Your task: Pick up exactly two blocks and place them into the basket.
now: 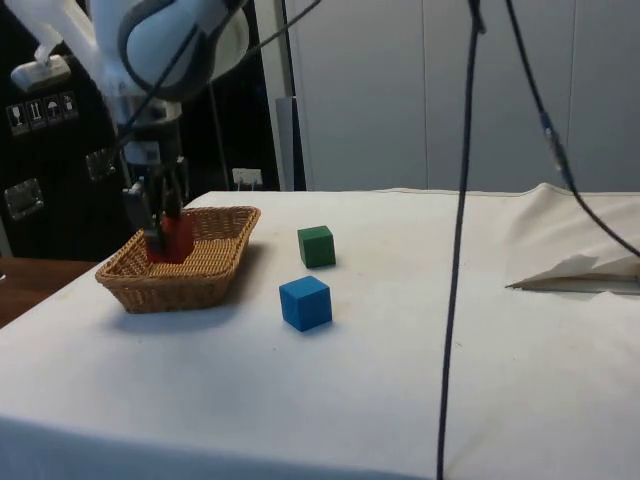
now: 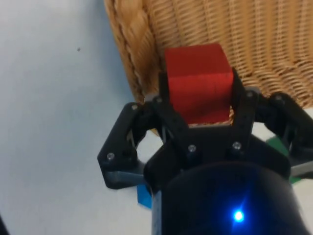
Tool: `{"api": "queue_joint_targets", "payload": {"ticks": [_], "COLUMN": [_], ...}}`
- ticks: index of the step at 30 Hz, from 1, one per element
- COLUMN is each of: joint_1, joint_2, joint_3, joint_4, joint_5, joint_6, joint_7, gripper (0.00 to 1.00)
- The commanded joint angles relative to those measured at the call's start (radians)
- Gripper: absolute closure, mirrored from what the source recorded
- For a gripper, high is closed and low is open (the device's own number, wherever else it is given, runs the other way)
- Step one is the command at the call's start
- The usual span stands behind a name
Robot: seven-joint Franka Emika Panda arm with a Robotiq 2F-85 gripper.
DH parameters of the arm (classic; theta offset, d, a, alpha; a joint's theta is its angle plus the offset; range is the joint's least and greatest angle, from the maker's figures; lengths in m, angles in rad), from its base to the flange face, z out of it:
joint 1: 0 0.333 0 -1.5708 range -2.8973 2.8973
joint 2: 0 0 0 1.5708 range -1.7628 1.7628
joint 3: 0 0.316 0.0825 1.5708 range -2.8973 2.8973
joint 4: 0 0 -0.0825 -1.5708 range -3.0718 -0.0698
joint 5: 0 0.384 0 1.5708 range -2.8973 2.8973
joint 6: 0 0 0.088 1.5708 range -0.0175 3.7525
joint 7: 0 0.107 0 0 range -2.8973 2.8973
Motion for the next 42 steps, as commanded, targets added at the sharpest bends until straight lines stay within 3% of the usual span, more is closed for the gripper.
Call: {"api": "queue_joint_targets", "payload": {"ticks": [1,6,7,8,10,14,16,17,38,40,42], "joint_1": [-0.011,-0.019,-0.011,-0.021,-0.026,-0.026,-0.02,-0.025,-0.018,-0.018,-0.018], "joint_2": [0.014,0.073,0.069,0.084,0.115,0.151,0.159,0.169,0.135,0.135,0.135], "joint_3": [0.007,0.001,-0.008,0.001,0.002,0.0,-0.008,-0.002,-0.017,-0.017,-0.017], "joint_4": [0.013,0.062,0.056,0.071,0.097,0.131,0.139,0.154,0.159,0.16,0.161], "joint_5": [0.01,0.026,0.02,0.029,0.04,0.052,0.047,0.051,0.045,0.045,0.045], "joint_6": [0.002,0.012,0.01,0.014,0.019,0.016,0.016,0.011,-0.02,-0.021,-0.021], "joint_7": [-0.015,-0.041,-0.033,-0.046,-0.059,-0.068,-0.061,-0.068,-0.062,-0.062,-0.062], "gripper": [0.98,0.98,0.98,0.98,0.98,0.98,0.98,0.98,0.98,0.92,0.74]}}
